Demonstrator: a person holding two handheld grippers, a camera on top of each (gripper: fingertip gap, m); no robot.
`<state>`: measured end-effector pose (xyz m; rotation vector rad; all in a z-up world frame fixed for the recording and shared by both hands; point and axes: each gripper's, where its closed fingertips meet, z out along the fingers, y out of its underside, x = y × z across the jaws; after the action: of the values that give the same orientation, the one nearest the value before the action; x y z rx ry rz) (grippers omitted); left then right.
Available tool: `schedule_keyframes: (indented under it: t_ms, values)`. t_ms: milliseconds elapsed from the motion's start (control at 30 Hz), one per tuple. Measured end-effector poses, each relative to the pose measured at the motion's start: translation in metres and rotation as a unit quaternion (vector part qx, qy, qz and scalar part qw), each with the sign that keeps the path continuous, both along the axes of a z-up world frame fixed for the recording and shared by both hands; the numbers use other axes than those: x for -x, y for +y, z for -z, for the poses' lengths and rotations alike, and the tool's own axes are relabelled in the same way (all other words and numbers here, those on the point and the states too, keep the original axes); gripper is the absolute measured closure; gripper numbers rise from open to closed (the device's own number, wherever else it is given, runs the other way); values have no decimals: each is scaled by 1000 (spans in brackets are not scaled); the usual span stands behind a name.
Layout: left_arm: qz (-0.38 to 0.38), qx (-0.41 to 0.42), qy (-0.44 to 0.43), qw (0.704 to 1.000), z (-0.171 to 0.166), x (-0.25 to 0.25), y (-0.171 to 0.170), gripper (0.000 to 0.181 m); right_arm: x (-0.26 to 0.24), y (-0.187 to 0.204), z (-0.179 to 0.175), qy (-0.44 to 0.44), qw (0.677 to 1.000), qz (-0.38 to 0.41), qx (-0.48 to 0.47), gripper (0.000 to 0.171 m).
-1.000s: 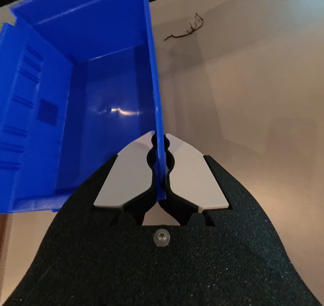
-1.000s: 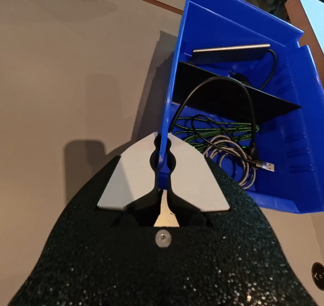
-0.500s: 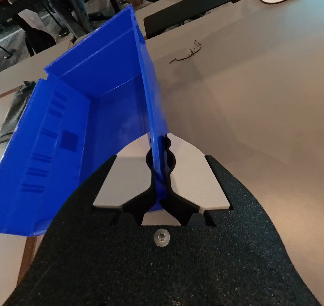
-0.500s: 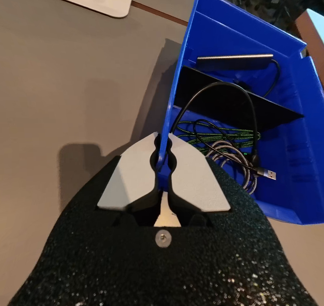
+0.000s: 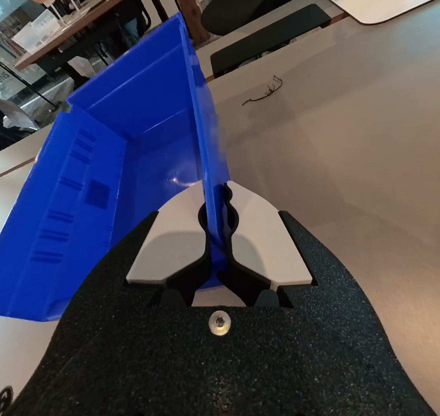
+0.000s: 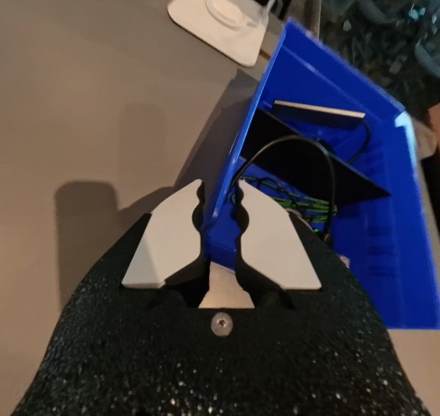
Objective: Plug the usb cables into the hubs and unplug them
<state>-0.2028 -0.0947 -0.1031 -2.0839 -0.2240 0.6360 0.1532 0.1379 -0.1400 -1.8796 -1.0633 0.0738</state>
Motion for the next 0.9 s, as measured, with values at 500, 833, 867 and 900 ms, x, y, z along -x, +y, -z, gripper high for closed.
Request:
schedule_keyframes:
  t_ms: [500, 833, 867, 900]
  values:
    - [5, -27, 39, 999, -16, -4, -9, 172, -130, 125, -65, 127, 987, -14, 97, 102]
    - [7, -27, 49, 998, -22, -9, -9, 172, -132, 142, -14, 34, 973, -18, 226, 104]
    - [7, -27, 49, 998, -22, -9, -10, 172, -134, 143, -8, 15, 971, -7, 237, 116]
    - [7, -28, 49, 998, -23, -9, -10, 172, -137, 145, -2, -6, 970, 8, 243, 131]
